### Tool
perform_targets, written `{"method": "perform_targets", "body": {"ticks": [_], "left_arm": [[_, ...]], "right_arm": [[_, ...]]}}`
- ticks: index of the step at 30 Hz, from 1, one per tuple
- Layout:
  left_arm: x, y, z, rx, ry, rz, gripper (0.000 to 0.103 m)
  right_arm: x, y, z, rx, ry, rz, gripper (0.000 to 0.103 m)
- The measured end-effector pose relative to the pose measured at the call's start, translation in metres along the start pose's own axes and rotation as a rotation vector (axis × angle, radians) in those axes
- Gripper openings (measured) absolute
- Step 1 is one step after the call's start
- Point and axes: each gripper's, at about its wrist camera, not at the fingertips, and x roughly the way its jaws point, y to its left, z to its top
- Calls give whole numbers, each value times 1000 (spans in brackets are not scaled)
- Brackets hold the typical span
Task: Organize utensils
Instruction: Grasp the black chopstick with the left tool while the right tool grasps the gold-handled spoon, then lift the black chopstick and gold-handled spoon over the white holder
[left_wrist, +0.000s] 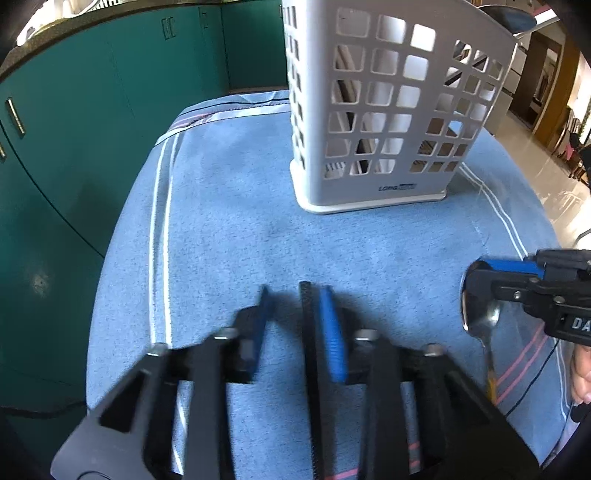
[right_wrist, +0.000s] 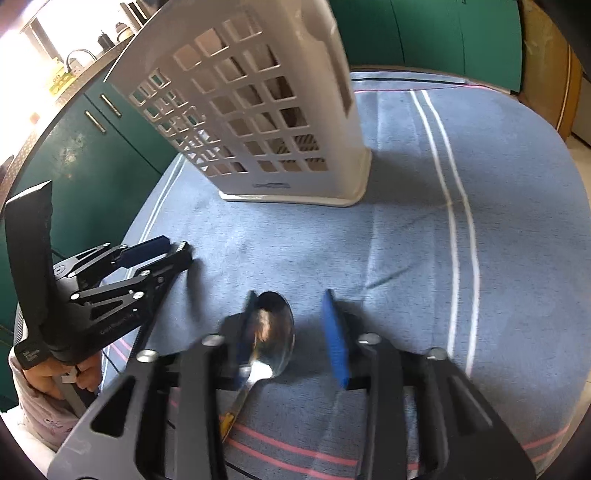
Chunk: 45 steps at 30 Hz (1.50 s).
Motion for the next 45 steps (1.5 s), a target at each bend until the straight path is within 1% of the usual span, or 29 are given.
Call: {"method": "perform_targets", "body": {"ticks": [1,2,4,7,10,12,14,17,20,23,25,27,29,33,36,38,41,44,45], "left_arm": [[0,0,0,-1,1,-6,13],[1,-1,1,-2,1,-13,7],[1,1,1,-13,1,-18,7],[-5,4,2,-33,-17,-31,6],[-21,12,7,-60,-65,-41,6],[-39,19,14,-82,-115,-50,6],[-59,25,21,-105,-176,-54,6],[-104,38,31,-152,-339,-71,6],[-137,46,38,-187,-451,-83,6],[-177,54,46,-217,-593,-94,6],[-197,55,51,-226,-668,-93,6],[-217,55,58,-228,-726,-95,6],[-229,57,69,-232,-766,-96,6],[-253,57,82,-225,-819,-109,6],[-271,55,91,-217,-858,-102,6],[-281,60,96,-226,-867,-120,6],[-285,64,101,-241,-876,-135,6],[-284,67,107,-277,-889,-143,6],[-282,68,110,-295,-892,-149,6]], "right_arm": [[1,2,0,-4,1,3,9],[1,5,-1,-12,-1,0,7],[1,9,-1,-9,-8,2,4],[-8,13,-3,-7,-28,-17,4],[-26,16,-5,-15,-61,-17,3],[-41,23,-4,-32,-105,-28,3],[-57,30,-1,-52,-150,-54,3],[-84,44,1,-90,-234,-94,3],[-109,57,6,-125,-335,-161,3],[-131,68,13,-138,-408,-202,3],[-149,76,18,-153,-463,-214,3],[-167,83,25,-166,-501,-220,3],[-181,90,34,-180,-534,-242,3],[-200,97,47,-200,-587,-298,3],[-208,100,57,-204,-605,-308,3],[-212,101,64,-208,-637,-323,3],[-218,102,78,-187,-683,-337,3],[-227,100,91,-156,-731,-341,3],[-229,101,95,-150,-762,-350,3]]}}
